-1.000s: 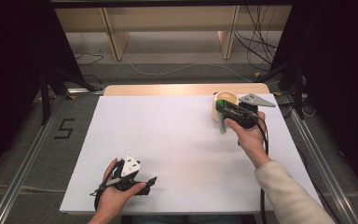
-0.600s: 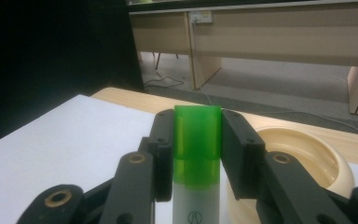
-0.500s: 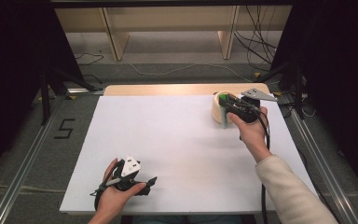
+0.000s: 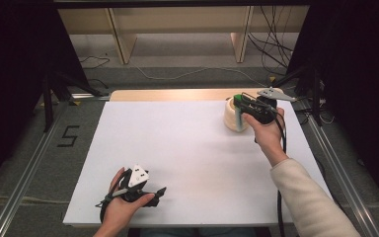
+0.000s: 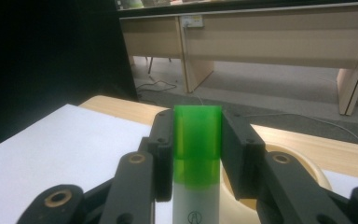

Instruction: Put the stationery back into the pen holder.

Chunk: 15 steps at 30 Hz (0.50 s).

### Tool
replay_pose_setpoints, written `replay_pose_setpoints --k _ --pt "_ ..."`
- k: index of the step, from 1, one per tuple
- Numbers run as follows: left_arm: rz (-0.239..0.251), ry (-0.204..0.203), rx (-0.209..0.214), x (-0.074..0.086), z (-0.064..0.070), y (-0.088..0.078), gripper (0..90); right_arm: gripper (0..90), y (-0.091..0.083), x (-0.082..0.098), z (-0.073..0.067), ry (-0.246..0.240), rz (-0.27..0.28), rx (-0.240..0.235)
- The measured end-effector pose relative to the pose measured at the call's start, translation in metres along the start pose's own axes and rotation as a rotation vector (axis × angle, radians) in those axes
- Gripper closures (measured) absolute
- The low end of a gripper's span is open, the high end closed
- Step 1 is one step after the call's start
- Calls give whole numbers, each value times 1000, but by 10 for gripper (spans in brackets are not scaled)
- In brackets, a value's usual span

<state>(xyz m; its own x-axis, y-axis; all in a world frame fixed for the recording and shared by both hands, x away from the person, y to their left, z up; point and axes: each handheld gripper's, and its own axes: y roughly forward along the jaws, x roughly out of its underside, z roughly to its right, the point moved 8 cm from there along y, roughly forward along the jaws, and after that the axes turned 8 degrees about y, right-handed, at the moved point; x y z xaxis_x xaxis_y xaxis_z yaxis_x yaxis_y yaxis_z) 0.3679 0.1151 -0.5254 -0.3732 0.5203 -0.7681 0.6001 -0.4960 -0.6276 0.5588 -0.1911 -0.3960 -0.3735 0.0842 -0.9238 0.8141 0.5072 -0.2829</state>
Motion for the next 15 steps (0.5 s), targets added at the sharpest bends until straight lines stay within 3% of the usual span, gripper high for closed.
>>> replay_pose_setpoints --k 15 --pt "1 2 0 0 0 0 158 674 8 -13 6 1 8 18"
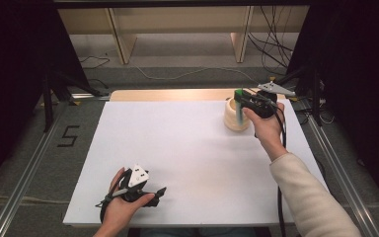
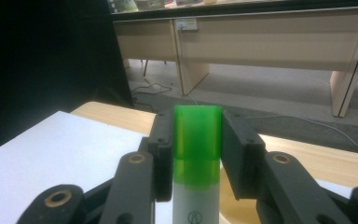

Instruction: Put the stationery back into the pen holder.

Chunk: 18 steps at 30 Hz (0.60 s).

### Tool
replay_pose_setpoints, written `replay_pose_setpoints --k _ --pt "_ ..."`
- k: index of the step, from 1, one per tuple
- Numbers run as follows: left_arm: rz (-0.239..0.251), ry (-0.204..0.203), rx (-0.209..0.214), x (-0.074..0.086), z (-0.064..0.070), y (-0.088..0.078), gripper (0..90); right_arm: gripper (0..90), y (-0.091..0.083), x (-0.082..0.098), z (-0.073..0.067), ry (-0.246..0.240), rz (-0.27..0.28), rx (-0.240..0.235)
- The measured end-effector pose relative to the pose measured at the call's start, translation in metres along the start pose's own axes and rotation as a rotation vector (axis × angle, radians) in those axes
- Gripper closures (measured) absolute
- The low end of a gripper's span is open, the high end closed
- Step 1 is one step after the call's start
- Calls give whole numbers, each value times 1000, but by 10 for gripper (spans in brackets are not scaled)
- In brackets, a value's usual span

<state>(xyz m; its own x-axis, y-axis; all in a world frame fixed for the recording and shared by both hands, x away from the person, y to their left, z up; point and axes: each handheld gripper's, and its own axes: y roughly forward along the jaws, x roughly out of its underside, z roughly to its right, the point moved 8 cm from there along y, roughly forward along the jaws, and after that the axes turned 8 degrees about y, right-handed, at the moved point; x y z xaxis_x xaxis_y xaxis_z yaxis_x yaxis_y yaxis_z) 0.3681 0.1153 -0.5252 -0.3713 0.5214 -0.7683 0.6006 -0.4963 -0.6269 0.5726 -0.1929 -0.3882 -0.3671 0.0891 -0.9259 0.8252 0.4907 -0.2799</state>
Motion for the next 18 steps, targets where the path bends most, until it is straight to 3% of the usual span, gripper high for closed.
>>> replay_pose_setpoints --k 18 --pt "0 -4 2 0 0 0 158 673 10 -11 8 8 2 23"
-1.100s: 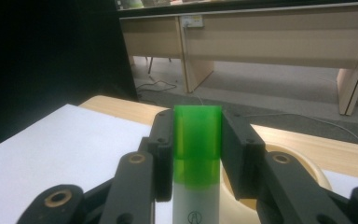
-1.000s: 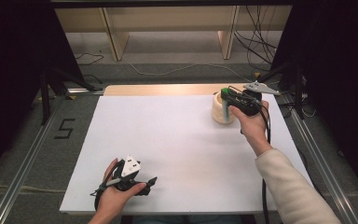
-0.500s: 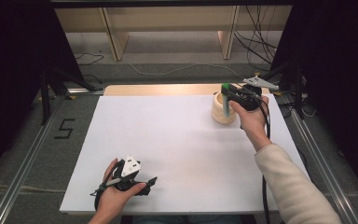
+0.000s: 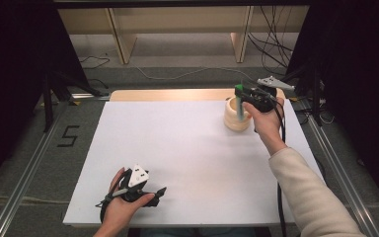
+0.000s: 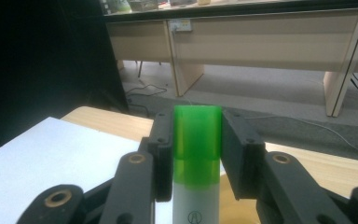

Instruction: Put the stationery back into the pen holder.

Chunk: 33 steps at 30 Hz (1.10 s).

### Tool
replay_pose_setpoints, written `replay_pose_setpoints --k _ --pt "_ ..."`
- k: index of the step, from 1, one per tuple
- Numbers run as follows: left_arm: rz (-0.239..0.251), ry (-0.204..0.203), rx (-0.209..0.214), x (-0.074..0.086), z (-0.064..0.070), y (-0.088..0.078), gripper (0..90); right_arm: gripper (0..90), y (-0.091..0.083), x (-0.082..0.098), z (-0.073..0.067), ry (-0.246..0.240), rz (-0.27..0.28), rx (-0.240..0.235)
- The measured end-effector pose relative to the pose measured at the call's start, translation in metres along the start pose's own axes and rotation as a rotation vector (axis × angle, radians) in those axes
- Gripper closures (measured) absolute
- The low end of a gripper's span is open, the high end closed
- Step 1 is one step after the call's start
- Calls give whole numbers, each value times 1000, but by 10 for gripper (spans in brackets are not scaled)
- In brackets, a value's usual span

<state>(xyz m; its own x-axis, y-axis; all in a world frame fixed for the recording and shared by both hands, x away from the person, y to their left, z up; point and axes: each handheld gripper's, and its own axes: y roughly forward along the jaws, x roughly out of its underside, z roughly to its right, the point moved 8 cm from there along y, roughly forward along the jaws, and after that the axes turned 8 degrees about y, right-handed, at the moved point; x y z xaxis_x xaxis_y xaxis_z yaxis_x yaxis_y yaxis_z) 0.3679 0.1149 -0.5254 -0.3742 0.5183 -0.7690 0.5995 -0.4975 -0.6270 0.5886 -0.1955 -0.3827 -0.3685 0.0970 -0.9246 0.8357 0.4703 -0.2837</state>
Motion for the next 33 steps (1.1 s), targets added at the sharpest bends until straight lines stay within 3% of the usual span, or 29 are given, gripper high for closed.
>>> replay_pose_setpoints --k 33 --pt "1 1 1 0 0 0 158 673 19 -18 14 13 12 49"
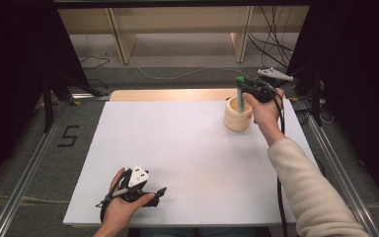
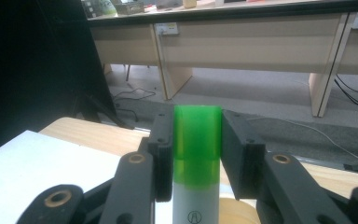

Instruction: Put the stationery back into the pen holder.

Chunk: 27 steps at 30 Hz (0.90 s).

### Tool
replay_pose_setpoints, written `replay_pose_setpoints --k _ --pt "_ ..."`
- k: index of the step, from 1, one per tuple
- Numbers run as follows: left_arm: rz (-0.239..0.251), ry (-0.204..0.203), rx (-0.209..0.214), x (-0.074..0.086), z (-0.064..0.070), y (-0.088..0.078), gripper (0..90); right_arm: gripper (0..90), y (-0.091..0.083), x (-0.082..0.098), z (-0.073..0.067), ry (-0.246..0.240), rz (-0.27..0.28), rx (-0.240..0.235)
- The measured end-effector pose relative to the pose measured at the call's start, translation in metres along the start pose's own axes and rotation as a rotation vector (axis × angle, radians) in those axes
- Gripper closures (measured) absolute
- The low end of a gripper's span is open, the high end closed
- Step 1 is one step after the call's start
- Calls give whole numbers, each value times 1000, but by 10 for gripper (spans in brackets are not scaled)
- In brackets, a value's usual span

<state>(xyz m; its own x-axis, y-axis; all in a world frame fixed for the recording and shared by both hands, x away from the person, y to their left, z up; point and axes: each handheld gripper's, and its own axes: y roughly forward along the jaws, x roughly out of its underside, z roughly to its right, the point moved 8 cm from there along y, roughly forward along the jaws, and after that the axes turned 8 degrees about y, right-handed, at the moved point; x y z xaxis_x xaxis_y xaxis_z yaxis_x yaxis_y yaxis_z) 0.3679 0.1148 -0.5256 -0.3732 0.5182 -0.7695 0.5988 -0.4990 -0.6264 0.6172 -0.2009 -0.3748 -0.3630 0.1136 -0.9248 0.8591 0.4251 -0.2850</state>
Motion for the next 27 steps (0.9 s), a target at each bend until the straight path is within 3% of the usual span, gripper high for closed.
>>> replay_pose_setpoints --k 27 --pt "-9 5 6 1 1 1 158 673 13 3 13 -2 6 38"
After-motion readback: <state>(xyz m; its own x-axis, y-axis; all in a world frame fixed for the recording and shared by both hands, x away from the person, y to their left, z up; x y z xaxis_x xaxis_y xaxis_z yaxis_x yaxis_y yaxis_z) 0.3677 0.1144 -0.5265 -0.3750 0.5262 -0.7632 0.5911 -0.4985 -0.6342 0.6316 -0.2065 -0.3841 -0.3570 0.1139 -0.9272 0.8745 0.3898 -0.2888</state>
